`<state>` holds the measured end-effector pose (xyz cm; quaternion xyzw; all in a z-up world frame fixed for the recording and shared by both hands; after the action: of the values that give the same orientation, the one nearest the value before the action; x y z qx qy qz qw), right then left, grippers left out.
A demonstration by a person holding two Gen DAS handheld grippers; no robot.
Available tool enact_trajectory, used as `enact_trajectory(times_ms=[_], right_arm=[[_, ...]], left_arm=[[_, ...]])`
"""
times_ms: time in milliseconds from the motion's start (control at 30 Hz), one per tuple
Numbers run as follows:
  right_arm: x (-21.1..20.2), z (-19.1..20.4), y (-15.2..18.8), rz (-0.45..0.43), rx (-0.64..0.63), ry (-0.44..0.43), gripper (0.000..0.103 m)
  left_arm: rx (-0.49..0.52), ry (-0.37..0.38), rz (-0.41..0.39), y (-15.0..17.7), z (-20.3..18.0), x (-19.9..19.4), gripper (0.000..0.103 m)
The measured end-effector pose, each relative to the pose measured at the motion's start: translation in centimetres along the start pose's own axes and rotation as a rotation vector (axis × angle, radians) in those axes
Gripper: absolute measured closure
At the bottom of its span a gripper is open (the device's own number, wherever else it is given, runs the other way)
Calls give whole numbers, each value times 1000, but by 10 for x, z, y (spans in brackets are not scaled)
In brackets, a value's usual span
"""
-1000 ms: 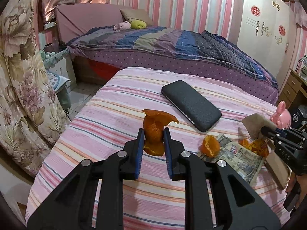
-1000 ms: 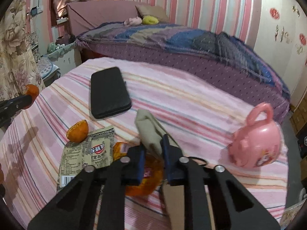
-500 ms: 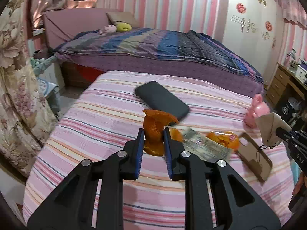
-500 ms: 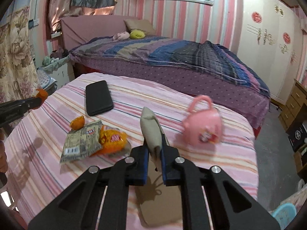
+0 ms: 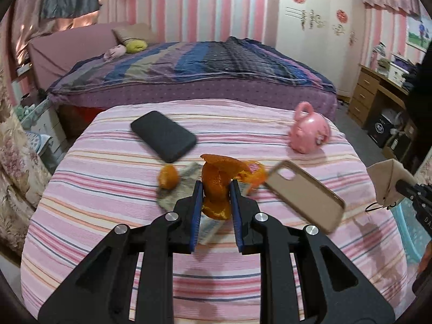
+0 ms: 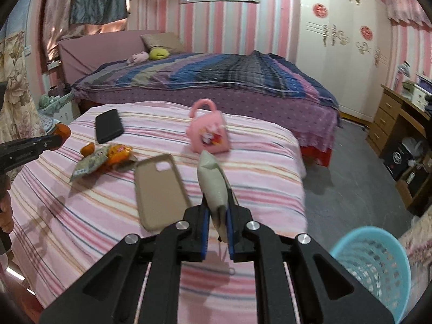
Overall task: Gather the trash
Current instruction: 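Carry the orange peel and grey cloth to the blue basket and release them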
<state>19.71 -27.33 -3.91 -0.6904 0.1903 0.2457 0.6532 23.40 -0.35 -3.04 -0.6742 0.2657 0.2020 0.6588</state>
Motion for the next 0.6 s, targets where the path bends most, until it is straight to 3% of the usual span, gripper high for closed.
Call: enact_trajectory(times_ms=[267,600], right_arm=[[-26,-49,20,-40,58,52,92],[-47,-120,39,-45,148,132,92]], left_arm=[[32,73,28,16,-49,2,84],[176,119,18,28,-138,-5,84]])
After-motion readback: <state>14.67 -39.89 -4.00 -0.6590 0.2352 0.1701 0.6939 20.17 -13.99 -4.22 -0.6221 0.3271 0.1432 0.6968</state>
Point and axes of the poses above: each gripper's, at about its wrist camera, not at the fingertips, and x roughly the way its jaws point, z to its left, y to its underside, the point moved 4 cm from there along x, roughly the way its jaws point, and after that the axes turned 2 degrees about -x, right-handed, at the moved point
